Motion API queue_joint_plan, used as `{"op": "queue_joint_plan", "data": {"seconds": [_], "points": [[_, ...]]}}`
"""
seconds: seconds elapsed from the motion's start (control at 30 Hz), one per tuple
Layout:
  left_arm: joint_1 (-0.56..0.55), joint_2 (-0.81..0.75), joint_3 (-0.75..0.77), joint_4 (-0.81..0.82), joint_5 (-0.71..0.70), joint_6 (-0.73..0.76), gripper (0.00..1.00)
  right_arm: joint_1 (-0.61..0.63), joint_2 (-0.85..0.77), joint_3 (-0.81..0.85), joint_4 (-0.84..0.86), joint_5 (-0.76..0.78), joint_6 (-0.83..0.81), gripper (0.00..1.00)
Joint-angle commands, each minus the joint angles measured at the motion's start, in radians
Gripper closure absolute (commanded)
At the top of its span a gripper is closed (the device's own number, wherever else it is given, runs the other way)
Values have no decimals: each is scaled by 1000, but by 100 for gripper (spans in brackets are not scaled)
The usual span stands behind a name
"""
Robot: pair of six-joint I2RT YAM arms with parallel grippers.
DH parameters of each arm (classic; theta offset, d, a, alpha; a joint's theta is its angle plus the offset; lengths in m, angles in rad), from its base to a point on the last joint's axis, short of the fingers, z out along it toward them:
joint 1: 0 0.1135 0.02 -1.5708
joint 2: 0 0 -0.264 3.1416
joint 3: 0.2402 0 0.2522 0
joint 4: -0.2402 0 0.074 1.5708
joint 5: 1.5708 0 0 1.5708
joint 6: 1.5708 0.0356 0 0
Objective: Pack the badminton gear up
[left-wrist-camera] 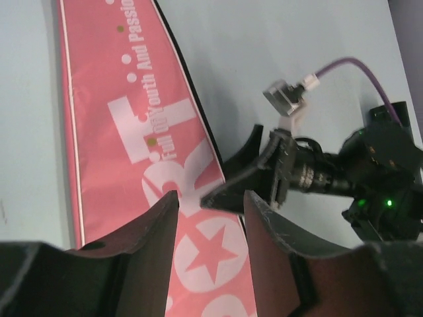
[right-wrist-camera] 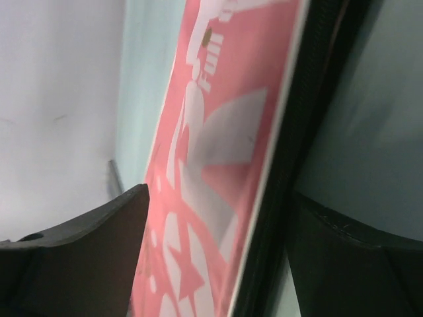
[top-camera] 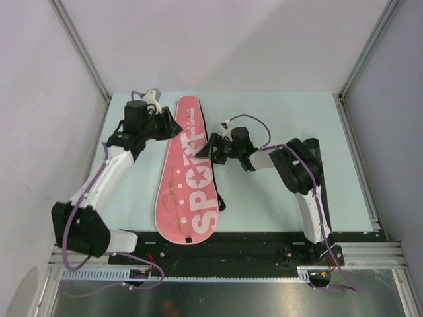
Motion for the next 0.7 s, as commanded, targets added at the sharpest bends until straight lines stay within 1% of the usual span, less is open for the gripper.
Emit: {"op": "queue_joint_plan", "data": {"seconds": [0.0,0.07,0.1,0.13,0.17,0.2,0.23,0.27,0.3,0.33,0.37,0.4,0.43,0.47,0.5,0.53,0.57,0.63,0.67], "points": [[-4,-171,-111,16,-68,6,49,73,23,134,-323,246,-193,19],[-2,-245,-167,16,-79,10,45,93,19,189,-380,283,-235,26],[4,-266,-183,13,-76,10,44,90,20,210,-388,263,-269,43],[12,-285,-206,12,-69,6,43,87,25,237,-399,240,-296,53],[19,-321,-217,9,-50,1,39,77,31,328,-469,217,-331,63],[36,-340,-228,9,-37,-8,37,73,43,383,-531,196,-382,89],[42,-369,-251,9,2,-26,36,72,48,450,-676,177,-498,99],[50,-382,-260,10,23,-36,35,70,52,507,-754,164,-572,100],[65,-394,-269,9,42,-43,34,73,52,630,-837,160,-636,100],[75,-408,-291,10,78,-66,34,70,48,682,-982,163,-754,100],[84,-443,-303,15,86,-76,32,70,43,728,-1050,157,-811,100],[101,-458,-314,21,91,-88,32,67,37,839,-1122,154,-865,100],[110,-487,-328,26,92,-97,32,70,34,890,-1262,177,-963,100],[134,-503,-334,45,95,-109,32,73,28,941,-1317,255,-999,100],[148,-517,-346,53,103,-141,31,81,17,1014,-1368,287,-1037,100],[162,-539,-352,64,112,-160,30,87,17,1062,-1467,315,-1072,100],[191,-546,-358,90,140,-181,30,98,13,1096,-1507,400,-1121,100],[210,-560,-369,108,145,-247,28,136,0,1159,-1584,503,-1161,100],[213,-561,-372,111,123,-275,27,153,-13,1153,-1586,615,-1198,100]]}}
